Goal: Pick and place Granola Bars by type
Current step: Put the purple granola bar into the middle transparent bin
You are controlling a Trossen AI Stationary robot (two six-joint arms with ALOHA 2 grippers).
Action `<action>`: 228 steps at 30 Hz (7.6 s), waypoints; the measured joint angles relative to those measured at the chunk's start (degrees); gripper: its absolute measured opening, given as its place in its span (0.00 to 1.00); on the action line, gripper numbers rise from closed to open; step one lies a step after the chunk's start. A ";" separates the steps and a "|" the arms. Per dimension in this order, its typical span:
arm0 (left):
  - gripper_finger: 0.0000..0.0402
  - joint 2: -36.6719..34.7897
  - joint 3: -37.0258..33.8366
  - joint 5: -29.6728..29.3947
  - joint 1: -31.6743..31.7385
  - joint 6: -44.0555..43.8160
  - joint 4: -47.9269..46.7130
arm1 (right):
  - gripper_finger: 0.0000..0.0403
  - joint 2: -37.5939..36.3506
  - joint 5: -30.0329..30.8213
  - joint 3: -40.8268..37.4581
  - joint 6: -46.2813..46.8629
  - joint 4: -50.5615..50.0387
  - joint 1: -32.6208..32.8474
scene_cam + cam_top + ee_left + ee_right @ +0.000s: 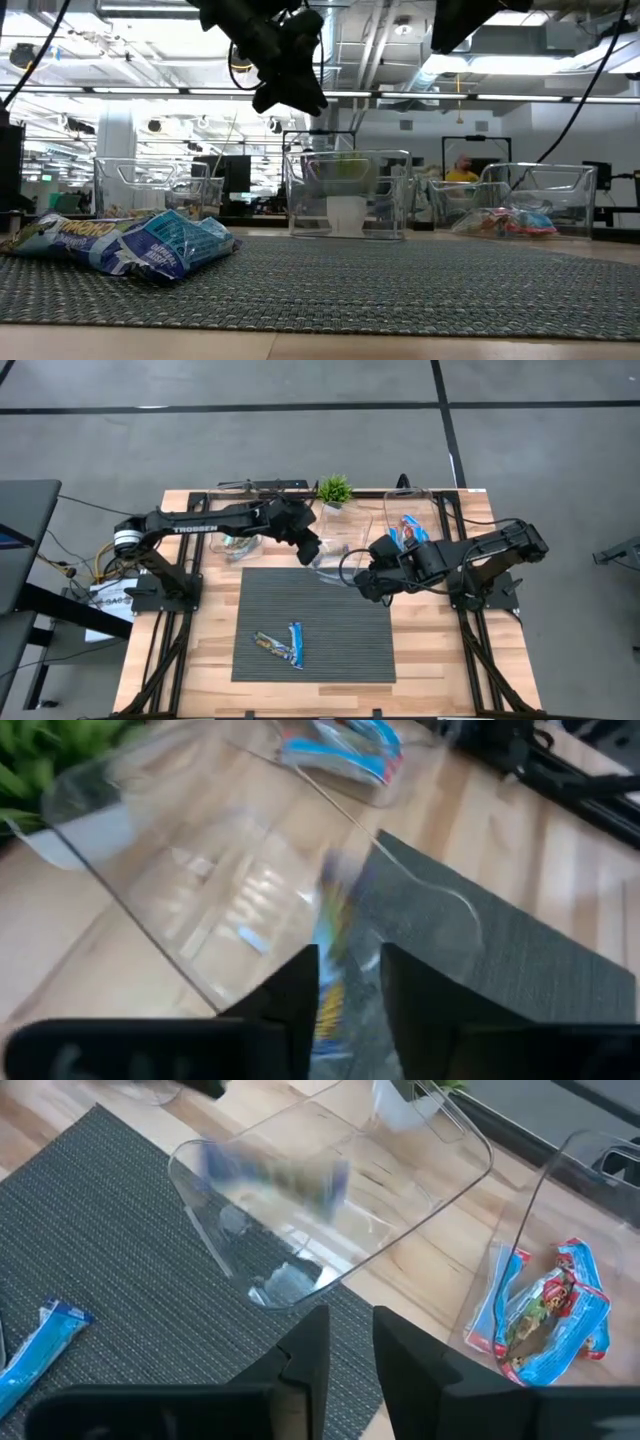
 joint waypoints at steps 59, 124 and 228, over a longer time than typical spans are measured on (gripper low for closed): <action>0.43 1.88 -16.90 5.67 -39.57 -5.74 -8.87 | 0.18 0.00 -10.96 0.04 -25.05 5.16 3.98; 0.10 -1.22 3.54 -11.15 -3.05 10.41 2.10 | 0.18 -6.10 -6.39 0.04 -34.50 12.72 -5.88; 0.43 21.07 12.61 -11.06 -39.03 -81.24 -25.72 | 0.18 -6.10 -44.09 0.04 -53.99 15.50 -3.23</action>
